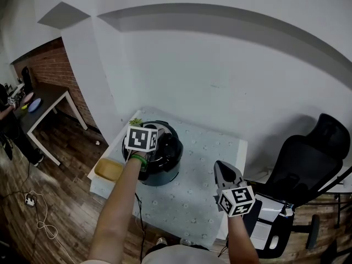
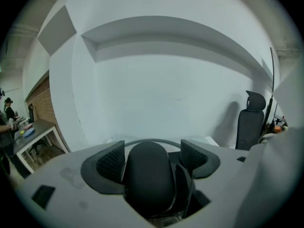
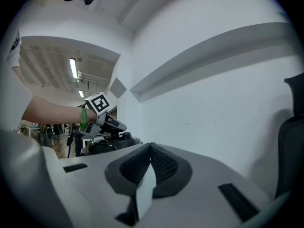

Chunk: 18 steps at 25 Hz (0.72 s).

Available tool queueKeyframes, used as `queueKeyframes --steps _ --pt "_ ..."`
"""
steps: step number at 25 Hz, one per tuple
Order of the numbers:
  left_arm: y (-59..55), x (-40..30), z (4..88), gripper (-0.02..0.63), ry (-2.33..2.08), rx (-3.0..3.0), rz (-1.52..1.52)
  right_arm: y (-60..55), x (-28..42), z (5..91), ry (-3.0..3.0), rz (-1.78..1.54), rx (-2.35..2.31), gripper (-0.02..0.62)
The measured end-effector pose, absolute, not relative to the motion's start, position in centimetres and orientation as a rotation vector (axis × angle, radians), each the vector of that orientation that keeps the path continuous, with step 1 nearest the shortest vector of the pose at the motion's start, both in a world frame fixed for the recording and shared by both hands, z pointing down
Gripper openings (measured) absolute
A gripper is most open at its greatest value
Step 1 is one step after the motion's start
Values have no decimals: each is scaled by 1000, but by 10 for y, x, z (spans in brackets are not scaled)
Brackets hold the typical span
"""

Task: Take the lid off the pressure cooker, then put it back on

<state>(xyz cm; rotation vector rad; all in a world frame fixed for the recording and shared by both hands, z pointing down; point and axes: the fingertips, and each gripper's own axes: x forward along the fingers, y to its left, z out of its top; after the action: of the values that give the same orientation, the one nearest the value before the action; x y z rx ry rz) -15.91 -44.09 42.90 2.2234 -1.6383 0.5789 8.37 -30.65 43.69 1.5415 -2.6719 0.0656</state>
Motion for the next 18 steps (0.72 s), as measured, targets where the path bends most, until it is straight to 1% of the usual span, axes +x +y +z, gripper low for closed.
queueKeyframes --steps 7,18 --pt "-431 -154 401 337 -1637 2300 556 -304 75 431 -2681 49 1542 0" --pt "-364 -154 373 336 -1681 2480 276 -300 49 416 -2708 0 1504 0"
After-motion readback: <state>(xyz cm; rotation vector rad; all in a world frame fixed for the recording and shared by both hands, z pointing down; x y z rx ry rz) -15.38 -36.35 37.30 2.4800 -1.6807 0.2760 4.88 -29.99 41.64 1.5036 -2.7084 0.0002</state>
